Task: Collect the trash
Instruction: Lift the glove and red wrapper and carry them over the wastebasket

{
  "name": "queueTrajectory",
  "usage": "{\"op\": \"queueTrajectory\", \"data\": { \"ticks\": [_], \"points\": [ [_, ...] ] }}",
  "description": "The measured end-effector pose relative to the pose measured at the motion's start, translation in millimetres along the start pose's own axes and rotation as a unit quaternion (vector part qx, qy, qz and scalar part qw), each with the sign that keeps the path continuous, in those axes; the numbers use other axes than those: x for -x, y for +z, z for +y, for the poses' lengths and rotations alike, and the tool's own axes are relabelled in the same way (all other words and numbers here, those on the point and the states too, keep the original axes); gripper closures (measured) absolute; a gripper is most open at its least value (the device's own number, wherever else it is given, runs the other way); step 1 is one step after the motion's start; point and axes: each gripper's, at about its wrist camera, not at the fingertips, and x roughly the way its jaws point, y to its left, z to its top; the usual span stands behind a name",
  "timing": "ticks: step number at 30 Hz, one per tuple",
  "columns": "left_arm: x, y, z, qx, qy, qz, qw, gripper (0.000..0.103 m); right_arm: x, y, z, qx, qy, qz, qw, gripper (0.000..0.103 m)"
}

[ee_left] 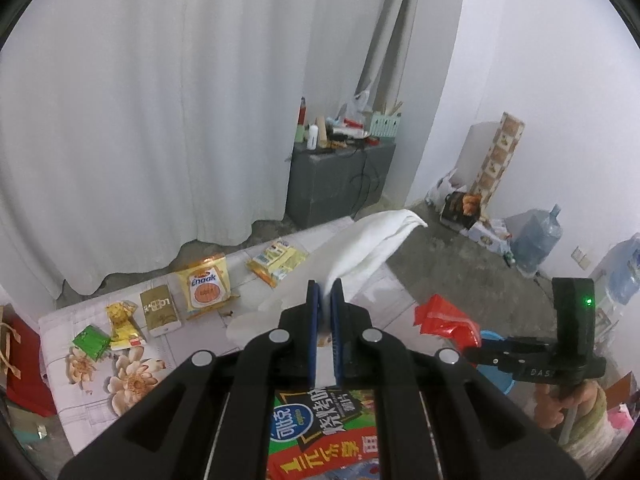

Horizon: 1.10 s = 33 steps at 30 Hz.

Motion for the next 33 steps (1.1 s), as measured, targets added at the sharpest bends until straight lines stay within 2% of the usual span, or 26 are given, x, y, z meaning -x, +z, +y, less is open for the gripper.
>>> {"op": "queueTrajectory", "data": {
  "ticks": [7, 14, 19, 26, 33],
  "points": [
    [32, -1, -16, 0.003, -0.034, -0.025, 0.9991, 0.097, 34, -10, 10, -0.005, 0.011, -0.034, 0.999, 0.076],
    [49, -5, -51, -0.005, -0.093, -0.041, 0.9948, 0.097, 71, -29, 6, -0.029, 0.003, -0.071, 0.997, 0.076],
    [44, -7, -90, -0.027, -0.136, -0.029, 0.9899, 0.097, 101, -45, -6, -0.054, -0.006, -0.104, 0.993, 0.076],
    [26, -12, -149, -0.061, -0.174, -0.006, 0.983, 0.097, 138, -66, -37, -0.098, -0.024, -0.141, 0.985, 0.076],
    [1, -17, -227, -0.099, -0.218, 0.015, 0.9709, 0.097, 174, -89, -74, -0.145, -0.044, -0.176, 0.973, 0.076]
  ]
}}
